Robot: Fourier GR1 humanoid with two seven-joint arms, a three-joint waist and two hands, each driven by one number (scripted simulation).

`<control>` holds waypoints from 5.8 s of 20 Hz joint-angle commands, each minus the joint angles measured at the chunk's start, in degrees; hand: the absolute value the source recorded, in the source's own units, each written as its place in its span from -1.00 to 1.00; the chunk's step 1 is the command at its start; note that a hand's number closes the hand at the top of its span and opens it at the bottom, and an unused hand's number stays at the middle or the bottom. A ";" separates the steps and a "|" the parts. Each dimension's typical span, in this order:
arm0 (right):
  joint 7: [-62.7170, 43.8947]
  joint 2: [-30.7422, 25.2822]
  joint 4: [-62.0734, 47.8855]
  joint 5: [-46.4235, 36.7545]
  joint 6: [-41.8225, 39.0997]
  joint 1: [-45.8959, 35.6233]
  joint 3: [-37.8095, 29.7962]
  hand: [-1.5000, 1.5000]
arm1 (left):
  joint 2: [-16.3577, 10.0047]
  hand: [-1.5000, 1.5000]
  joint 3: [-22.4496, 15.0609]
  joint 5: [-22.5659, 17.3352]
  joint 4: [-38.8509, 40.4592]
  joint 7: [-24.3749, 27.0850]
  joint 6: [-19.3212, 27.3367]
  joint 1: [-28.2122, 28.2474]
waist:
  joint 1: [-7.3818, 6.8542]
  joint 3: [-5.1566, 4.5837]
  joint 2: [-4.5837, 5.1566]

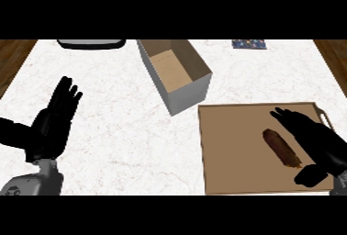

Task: Pick the sweet potato from the tray and place it in the cardboard box

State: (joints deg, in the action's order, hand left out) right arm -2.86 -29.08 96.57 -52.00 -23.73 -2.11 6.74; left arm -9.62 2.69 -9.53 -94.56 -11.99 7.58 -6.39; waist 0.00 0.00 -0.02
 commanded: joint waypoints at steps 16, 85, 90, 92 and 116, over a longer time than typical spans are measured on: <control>7.27 6.00 -12.20 -9.65 4.68 -1.52 -2.75 -1.00 | 2.81 0.00 0.72 2.32 -2.95 -1.17 -1.18 1.73 | -0.06 0.01 0.01; -66.26 29.06 -43.68 0.53 39.29 -74.23 30.84 1.00 | 3.37 0.00 0.31 3.28 2.58 -2.96 -4.01 -7.16 | -6.42 -0.24 0.85; -61.89 29.06 -53.20 4.10 43.85 -76.32 32.25 1.00 | 4.88 0.00 -0.36 4.24 3.66 -1.15 -2.93 -6.80 | -5.85 -0.21 1.27; -58.20 29.06 -58.09 4.71 43.53 -79.13 30.80 1.00 | 4.48 0.00 -0.48 3.62 4.00 -0.99 -4.26 -5.91 | -5.61 -0.21 1.35; -35.15 29.07 -70.07 14.52 67.24 -73.77 24.68 -1.00 | 5.13 0.00 -0.29 3.95 2.10 -0.33 -3.24 -5.06 | -4.60 0.00 1.65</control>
State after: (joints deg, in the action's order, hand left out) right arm -40.88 -0.25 25.35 -37.92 33.30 -76.16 33.09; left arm -5.13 2.49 -5.49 -93.24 -12.90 4.12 -10.66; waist -4.78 0.02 1.08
